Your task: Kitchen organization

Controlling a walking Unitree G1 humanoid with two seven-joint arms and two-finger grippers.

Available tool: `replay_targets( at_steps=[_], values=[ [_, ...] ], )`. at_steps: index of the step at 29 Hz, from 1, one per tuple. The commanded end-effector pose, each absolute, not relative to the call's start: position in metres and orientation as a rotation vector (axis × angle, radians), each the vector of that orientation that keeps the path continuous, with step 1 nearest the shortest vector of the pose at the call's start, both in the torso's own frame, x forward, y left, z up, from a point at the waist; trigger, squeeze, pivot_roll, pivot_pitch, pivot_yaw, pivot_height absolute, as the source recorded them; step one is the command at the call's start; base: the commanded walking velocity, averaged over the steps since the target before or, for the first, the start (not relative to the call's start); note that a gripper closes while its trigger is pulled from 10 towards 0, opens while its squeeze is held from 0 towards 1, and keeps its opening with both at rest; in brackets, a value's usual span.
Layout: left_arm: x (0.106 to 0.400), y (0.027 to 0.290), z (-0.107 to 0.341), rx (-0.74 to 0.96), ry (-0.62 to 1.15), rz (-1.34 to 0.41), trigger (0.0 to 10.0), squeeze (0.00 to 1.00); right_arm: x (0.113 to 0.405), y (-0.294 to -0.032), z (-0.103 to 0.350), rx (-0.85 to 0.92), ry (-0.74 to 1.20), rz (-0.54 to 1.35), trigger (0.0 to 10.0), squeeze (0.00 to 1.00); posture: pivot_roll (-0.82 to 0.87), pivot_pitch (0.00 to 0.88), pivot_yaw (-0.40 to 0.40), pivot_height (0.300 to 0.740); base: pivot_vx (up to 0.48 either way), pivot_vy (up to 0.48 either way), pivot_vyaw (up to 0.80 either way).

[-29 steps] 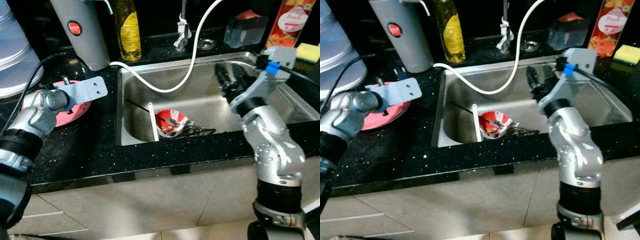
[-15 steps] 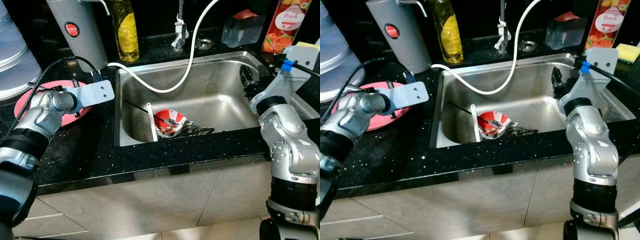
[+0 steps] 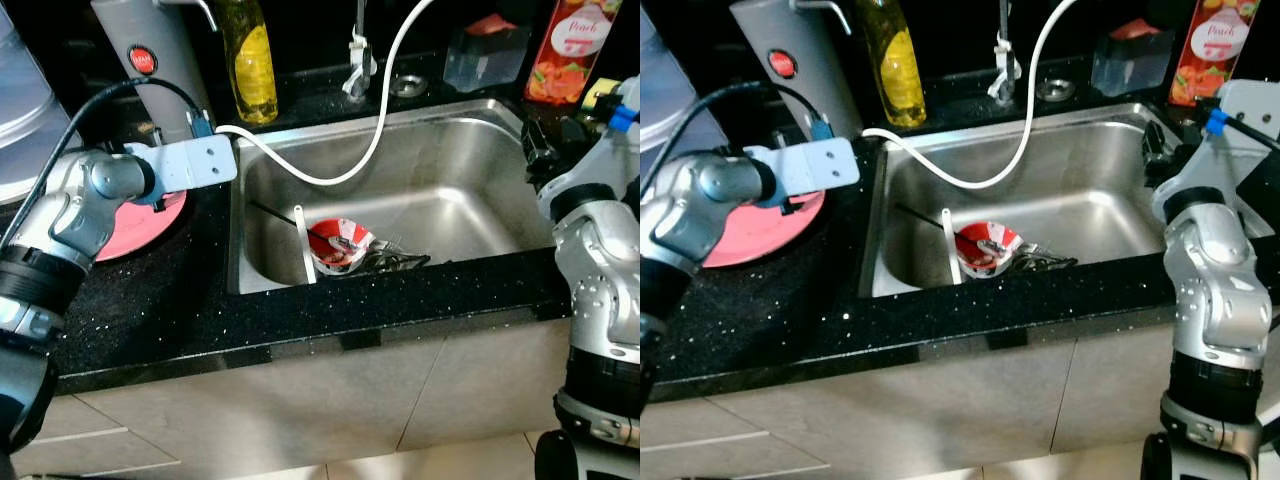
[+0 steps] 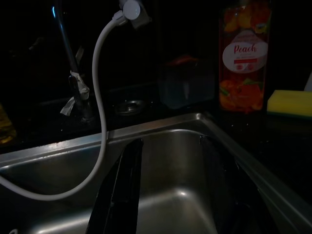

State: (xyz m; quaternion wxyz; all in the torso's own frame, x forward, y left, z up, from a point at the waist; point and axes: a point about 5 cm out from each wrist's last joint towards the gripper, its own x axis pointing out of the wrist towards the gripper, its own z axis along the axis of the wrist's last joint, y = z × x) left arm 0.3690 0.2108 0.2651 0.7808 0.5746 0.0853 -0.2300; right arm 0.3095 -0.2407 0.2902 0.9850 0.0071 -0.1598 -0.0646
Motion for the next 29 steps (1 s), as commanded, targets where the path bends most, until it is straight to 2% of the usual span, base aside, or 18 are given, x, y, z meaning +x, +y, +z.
replay_targets(
  at_steps=[1, 6, 7, 13, 20, 29],
  values=[
    [0.367, 0.228, 0.253, 1.247, 0.267, -0.474, 10.0, 0.0, 0.313, -0.236, 0.289, 0.017, -0.32, -0.116, 10.0, 0.0, 0.03, 0.042, 0.129, 0.74, 0.0, 0.0, 0.0],
    [0.368, 0.234, 0.242, 1.272, 0.307, -0.443, 10.0, 0.0, 0.314, -0.236, 0.291, 0.013, -0.324, -0.113, 10.0, 0.0, 0.02, 0.046, 0.124, 0.74, 0.0, 0.0, 0.0],
    [0.372, 0.24, 0.239, 1.289, 0.321, -0.387, 10.0, 0.0, 0.314, -0.238, 0.293, 0.011, -0.331, -0.113, 10.0, 0.0, 0.02, 0.046, 0.124, 0.74, 0.0, 0.0, 0.0],
    [0.376, 0.246, 0.245, 1.279, 0.311, -0.301, 10.0, 0.0, 0.312, -0.237, 0.295, 0.03, -0.348, -0.095, 10.0, 0.0, 0.01, 0.052, 0.128, 0.74, 0.0, 0.0, 0.0],
    [0.38, 0.239, 0.229, 1.213, 0.351, -0.373, 10.0, 0.0, 0.314, -0.232, 0.292, 0.018, -0.334, -0.082, 10.0, 0.0, 0.01, 0.072, 0.128, 0.74, 0.0, 0.0, 0.0],
    [0.376, 0.224, 0.246, 1.203, 0.285, -0.43, 10.0, 0.0, 0.311, -0.235, 0.29, 0.014, -0.327, -0.091, 10.0, 0.0, 0.01, 0.072, 0.137, 0.74, 0.0, 0.0, 0.0]
  ],
)
